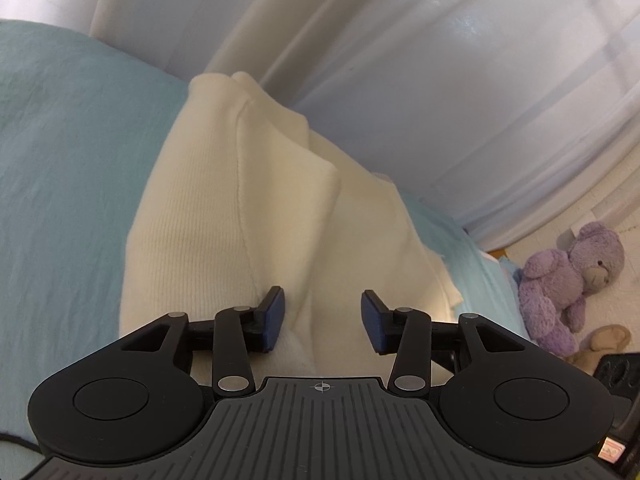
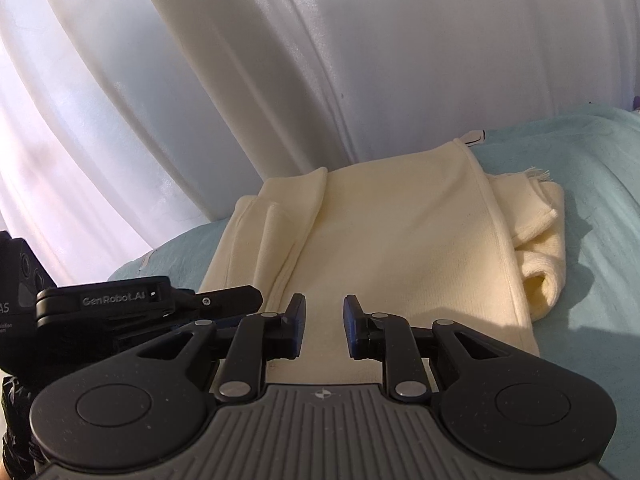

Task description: Fold small clothes

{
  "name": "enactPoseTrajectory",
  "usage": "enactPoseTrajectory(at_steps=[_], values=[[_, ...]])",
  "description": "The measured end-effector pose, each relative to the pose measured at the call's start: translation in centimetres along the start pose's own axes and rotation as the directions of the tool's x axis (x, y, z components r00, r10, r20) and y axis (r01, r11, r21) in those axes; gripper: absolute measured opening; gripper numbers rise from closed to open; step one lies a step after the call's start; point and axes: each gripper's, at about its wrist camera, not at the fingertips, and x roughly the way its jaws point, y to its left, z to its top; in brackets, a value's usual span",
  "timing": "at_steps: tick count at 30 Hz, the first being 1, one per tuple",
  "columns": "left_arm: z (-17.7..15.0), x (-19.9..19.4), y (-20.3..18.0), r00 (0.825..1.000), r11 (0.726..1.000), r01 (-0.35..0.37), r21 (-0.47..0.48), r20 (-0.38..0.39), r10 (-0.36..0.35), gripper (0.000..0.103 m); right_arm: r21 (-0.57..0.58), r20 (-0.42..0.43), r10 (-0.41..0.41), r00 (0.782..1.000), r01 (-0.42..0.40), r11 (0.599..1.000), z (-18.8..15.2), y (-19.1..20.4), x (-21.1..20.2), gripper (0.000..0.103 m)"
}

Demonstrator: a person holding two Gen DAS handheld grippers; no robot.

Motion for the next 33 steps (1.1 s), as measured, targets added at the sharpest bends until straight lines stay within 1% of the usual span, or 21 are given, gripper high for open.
enactPoseTrajectory(at_steps=[3, 5, 6, 7, 8, 9, 11, 12, 14, 16, 17, 18, 20, 22, 23, 25, 26, 28, 30, 31, 33], values=[[-1.6, -0.9, 0.7, 0.999, 0.999, 0.040, -0.018, -0.032, -0.040, 0.051, 0.052, -0.035, 0.052, 0.998, -0.050, 0.997, 0.7, -0.6, 0.9, 0.033], [-2.8, -1.0, 1.5, 0.989, 0.993, 0.087, -0.083, -0.112, -0.096, 0.055, 0.110, -0.046, 0.102, 0.994, -0.096, 0.989, 1.3, -1.3, 1.7, 0.037], [-3.5, -1.1, 1.8, 0.984, 0.990, 0.090, -0.106, -0.143, -0.105, 0.055, 0.143, -0.053, 0.133, 0.990, -0.124, 0.982, 1.7, -1.6, 2.2, 0.043], [-4.2, -1.4, 1.9, 0.985, 0.991, 0.076, -0.108, -0.149, -0.092, 0.055, 0.178, -0.063, 0.164, 0.984, -0.151, 0.972, 2.1, -1.9, 2.9, 0.047], [-4.7, -1.9, 1.9, 0.988, 0.994, 0.056, -0.097, -0.137, -0.069, 0.055, 0.215, -0.077, 0.204, 0.976, -0.184, 0.959, 2.7, -2.2, 3.8, 0.054], [-5.1, -2.7, 2.0, 0.993, 0.996, 0.021, -0.087, -0.110, -0.031, 0.055, 0.238, -0.088, 0.230, 0.969, -0.204, 0.950, 3.1, -2.2, 4.7, 0.057], [-5.2, -4.4, 2.1, 0.998, 0.996, -0.045, -0.083, -0.041, 0.042, 0.055, 0.245, -0.108, 0.246, 0.963, -0.214, 0.946, 3.8, -1.9, 6.4, 0.057], [-5.1, -5.1, 2.2, 0.997, 0.994, -0.072, -0.078, -0.006, 0.071, 0.055, 0.246, -0.118, 0.253, 0.960, -0.218, 0.944, 4.0, -1.7, 7.2, 0.057], [-4.7, -6.7, 2.4, 0.986, 0.988, -0.139, -0.065, 0.081, 0.144, 0.056, 0.257, -0.156, 0.257, 0.954, -0.212, 0.943, 4.2, -1.2, 9.1, 0.057], [-4.3, -7.2, 2.7, 0.972, 0.977, -0.206, -0.050, 0.106, 0.210, 0.057, 0.271, -0.176, 0.255, 0.951, -0.202, 0.941, 4.2, -0.9, 10.4, 0.054], [-4.2, -7.2, 2.8, 0.967, 0.972, -0.230, -0.044, 0.107, 0.233, 0.057, 0.267, -0.177, 0.254, 0.951, -0.202, 0.942, 4.4, -0.6, 10.8, 0.050], [-4.2, -7.1, 2.9, 0.963, 0.969, -0.245, -0.040, 0.109, 0.248, 0.057, 0.255, -0.181, 0.250, 0.951, -0.200, 0.946, 4.6, -0.1, 11.1, 0.043], [-4.3, -6.9, 3.0, 0.959, 0.965, -0.261, -0.030, 0.106, 0.263, 0.057, 0.229, -0.190, 0.258, 0.947, -0.213, 0.950, 5.0, 0.8, 11.5, 0.038], [-4.5, -6.6, 3.0, 0.958, 0.963, -0.270, -0.016, 0.097, 0.271, 0.057, 0.178, -0.208, 0.236, 0.949, -0.201, 0.963, 5.2, 2.0, 12.0, 0.023], [-4.5, -6.4, 3.1, 0.957, 0.962, -0.275, -0.007, 0.093, 0.274, 0.057, 0.139, -0.212, 0.218, 0.953, -0.191, 0.972, 5.3, 2.6, 12.1, 0.014], [-4.7, -5.5, 2.8, 0.956, 0.959, -0.282, 0.010, 0.085, 0.280, 0.057, 0.001, -0.194, 0.149, 0.970, -0.152, 0.988, 5.5, 4.1, 11.5, 0.013], [-4.7, -5.3, 2.6, 0.954, 0.957, -0.290, 0.018, 0.082, 0.288, 0.057, -0.092, -0.163, 0.104, 0.981, -0.120, 0.988, 5.6, 5.1, 10.6, 0.012], [-4.9, -4.9, 2.1, 0.949, 0.951, -0.307, 0.037, 0.084, 0.304, 0.057, -0.268, -0.050, 0.020, 0.999, -0.033, 0.963, 5.8, 6.7, 8.2, 0.012], [-4.9, -4.8, 1.7, 0.950, 0.951, -0.304, 0.049, 0.088, 0.299, 0.057, -0.344, 0.040, -0.037, 0.999, 0.049, 0.938, 5.6, 6.9, 6.0, 0.012], [-4.8, -4.8, 1.6, 0.953, 0.954, -0.294, 0.051, 0.087, 0.289, 0.057, -0.370, 0.065, -0.071, 0.995, 0.089, 0.925, 5.6, 6.6, 5.5, 0.012], [-4.9, -4.4, 1.3, 0.959, 0.959, -0.278, 0.054, 0.082, 0.273, 0.057, -0.362, 0.060, -0.116, 0.991, 0.130, 0.923, 5.2, 5.4, 5.3, 0.012]])
